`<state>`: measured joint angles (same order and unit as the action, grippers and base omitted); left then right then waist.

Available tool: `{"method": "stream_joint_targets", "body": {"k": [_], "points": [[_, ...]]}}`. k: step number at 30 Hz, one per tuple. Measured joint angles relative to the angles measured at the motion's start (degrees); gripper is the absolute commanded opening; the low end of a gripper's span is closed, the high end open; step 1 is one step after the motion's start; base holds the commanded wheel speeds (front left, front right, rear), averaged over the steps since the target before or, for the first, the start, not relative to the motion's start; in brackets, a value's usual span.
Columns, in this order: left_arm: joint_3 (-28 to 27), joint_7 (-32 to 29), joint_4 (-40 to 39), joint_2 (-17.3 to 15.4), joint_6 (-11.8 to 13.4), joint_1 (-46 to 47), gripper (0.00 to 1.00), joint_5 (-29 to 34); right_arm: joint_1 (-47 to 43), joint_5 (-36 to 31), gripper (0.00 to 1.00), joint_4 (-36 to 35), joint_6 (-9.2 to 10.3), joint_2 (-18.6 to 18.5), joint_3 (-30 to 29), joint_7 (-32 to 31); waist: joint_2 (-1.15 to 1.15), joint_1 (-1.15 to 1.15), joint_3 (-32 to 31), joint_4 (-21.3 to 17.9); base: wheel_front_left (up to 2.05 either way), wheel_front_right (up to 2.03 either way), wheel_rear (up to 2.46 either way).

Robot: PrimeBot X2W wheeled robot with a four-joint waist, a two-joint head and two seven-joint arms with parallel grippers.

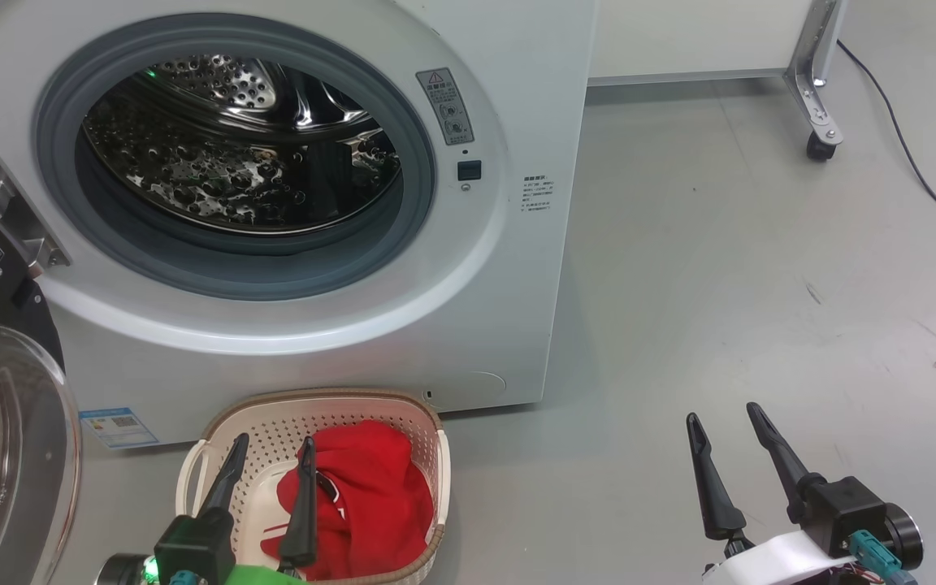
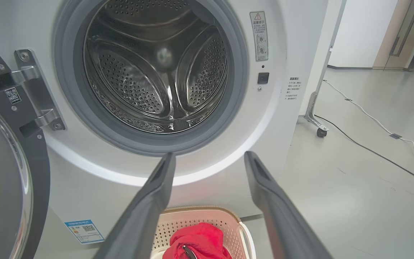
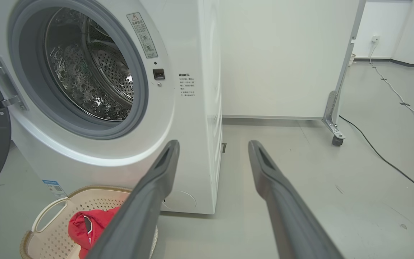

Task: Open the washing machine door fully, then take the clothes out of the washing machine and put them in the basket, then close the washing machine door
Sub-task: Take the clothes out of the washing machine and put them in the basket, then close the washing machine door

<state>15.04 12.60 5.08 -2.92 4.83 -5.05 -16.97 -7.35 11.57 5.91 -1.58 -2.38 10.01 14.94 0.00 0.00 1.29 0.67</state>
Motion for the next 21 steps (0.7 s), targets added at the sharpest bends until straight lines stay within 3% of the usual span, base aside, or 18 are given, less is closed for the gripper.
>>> {"method": "stream_joint_targets", "body": {"k": [21], "points": [[0.3,-1.8,-2.4,-0.2,0.5,-0.9,1.00,0.7,-0.2,0.5,1.00,-0.3,0.30,0.0,0.7,0.0,0.00,0.00,-0.2,0.1,-0.10,0.10,0.00]]}}
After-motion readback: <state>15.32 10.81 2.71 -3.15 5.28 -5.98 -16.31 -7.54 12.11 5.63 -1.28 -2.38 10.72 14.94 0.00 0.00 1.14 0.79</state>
